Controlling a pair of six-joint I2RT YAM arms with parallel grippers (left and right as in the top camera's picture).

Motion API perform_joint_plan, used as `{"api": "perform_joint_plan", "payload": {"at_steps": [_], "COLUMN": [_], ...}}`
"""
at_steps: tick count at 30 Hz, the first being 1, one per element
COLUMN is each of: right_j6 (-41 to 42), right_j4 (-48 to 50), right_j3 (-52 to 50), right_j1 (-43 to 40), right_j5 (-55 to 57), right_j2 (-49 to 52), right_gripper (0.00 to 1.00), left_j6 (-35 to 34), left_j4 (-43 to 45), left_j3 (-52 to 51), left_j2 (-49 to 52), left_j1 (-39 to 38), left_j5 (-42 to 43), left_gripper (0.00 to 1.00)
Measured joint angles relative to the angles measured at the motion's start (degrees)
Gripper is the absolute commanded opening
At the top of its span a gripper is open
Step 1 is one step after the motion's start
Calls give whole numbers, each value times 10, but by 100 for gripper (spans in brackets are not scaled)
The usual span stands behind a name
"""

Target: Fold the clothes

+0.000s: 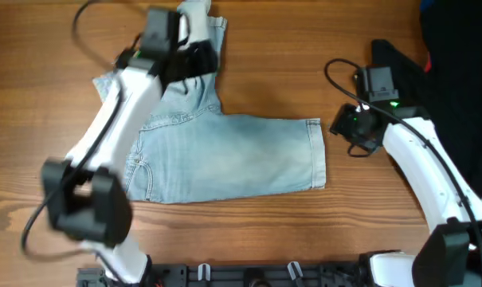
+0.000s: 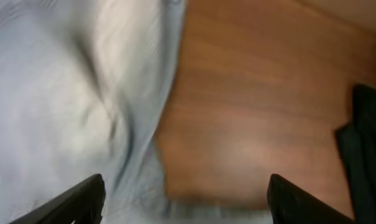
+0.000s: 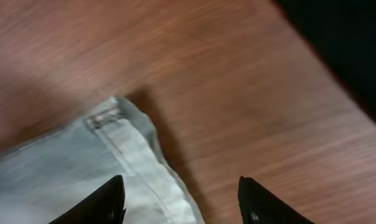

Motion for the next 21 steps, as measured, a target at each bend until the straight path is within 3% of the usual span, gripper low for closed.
{"api": "perform_joint_plan", "payload": {"at_steps": [5,8,15,21], "right_j6": [-3,-4,-13,-16], "right_j4": [-43,-51,-69,-68], "right_j3": [0,0,0,0], "right_j1": [-2,-2,-2,-2], "right_j5": [0,-14,-24,-26], "right_j2": [-13,-13,-13,-13], "right_gripper": [59,59,59,59], "left_j6": [95,190,248,273], "left_j4": [-13,63,148,188], "left_j3": [205,224,224,226], "left_j2": [217,294,348,349], "left_j1": [-36,-80,-96,-88], "left_j5": [-26,-131,-222,-246], "left_gripper": [63,68,69,69]}}
